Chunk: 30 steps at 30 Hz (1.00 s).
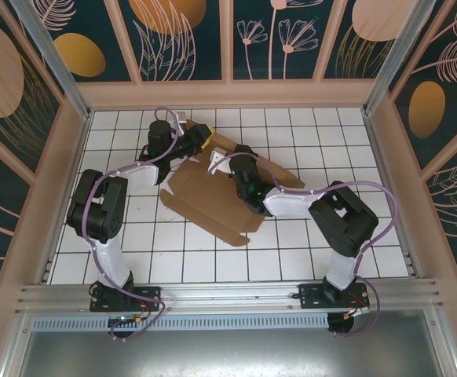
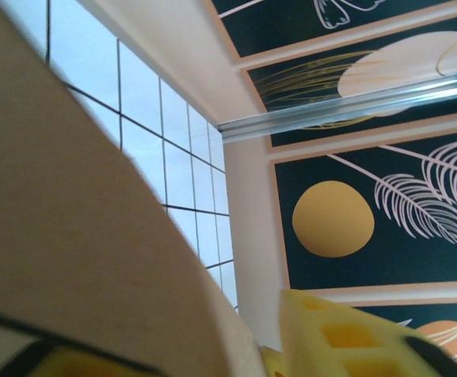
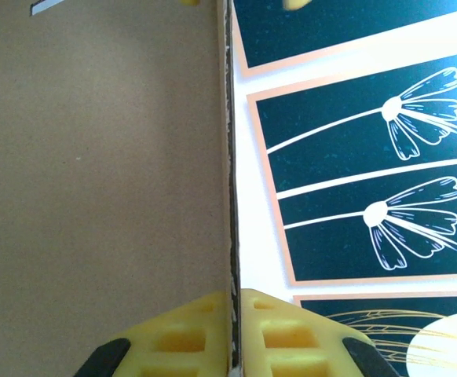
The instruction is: Fold the paper box
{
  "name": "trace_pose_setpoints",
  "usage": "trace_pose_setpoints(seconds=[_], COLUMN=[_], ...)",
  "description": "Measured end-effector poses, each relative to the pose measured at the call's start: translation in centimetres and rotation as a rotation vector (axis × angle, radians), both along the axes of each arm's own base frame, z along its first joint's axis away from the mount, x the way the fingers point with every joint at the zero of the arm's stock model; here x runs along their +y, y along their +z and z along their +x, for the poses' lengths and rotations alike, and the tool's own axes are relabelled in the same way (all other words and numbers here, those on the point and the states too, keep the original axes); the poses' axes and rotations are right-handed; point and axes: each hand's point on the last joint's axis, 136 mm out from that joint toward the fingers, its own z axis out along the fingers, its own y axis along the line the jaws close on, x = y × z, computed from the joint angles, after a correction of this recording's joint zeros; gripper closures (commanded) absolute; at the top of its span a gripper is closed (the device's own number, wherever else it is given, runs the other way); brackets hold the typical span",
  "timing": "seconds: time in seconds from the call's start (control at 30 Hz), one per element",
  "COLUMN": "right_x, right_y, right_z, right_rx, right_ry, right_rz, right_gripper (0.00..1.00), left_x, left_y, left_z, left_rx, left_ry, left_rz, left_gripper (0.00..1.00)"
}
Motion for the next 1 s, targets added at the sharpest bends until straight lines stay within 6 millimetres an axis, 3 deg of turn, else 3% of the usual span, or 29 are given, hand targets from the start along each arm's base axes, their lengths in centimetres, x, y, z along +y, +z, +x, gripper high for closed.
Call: trace_pose_setpoints(seconds=[0.07,0.13,0.23,0.3,0.37,0.47,0.57,0.63,0.73,0.8,0.93,1.0], right_x=[0.2,0.6,1.7,2.6,3.2,2.6,-0.7,-2.6,-3.6,-3.7,-2.9,-2.6], right_y=[0.0,-0.1,-0.4,0.6,2.6,7.9,12.2,12.6,10.3,6.8,0.8,-0.5], right_z=[0.0,0.1,-0.5,-1.3,-2.1,-2.1,-0.4,0.8,2.3,2.6,1.6,1.1], right_rx=[0.014,0.053,0.177,0.274,0.364,0.474,0.527,0.571,0.695,0.816,1.031,1.084], right_ry=[0.001,0.007,0.047,0.1,0.154,0.211,0.193,0.151,0.096,0.049,-0.011,-0.018], right_rz=[0.013,0.043,0.121,0.196,0.304,0.558,0.786,0.873,0.947,0.962,0.955,0.953], right_gripper=[0.76,0.61,0.42,0.38,0.33,0.3,0.28,0.27,0.27,0.27,0.29,0.32], left_x=[0.1,0.1,0.1,0.1,0.1,0.1,0.1,0.0,0.0,-0.1,-0.2,-0.2], left_y=[-0.4,-0.6,-1.0,-1.2,-1.4,-1.5,-1.6,-1.8,-1.9,-1.9,-1.8,-1.8], left_z=[0.1,0.2,0.3,0.3,0.3,0.4,0.4,0.5,0.7,0.7,0.8,0.8], left_rx=[0.003,0.011,0.021,0.025,0.027,0.023,0.014,0.007,-0.005,-0.013,-0.026,-0.031], left_ry=[0.007,0.01,0.014,0.014,0.014,0.013,0.011,0.01,0.008,0.004,-0.001,-0.004], left_rz=[0.007,0.008,0.009,0.011,0.012,0.016,0.019,0.021,0.024,0.023,0.024,0.026], left_gripper=[0.86,0.91,0.92,0.92,0.92,0.9,0.89,0.89,0.88,0.86,0.85,0.85])
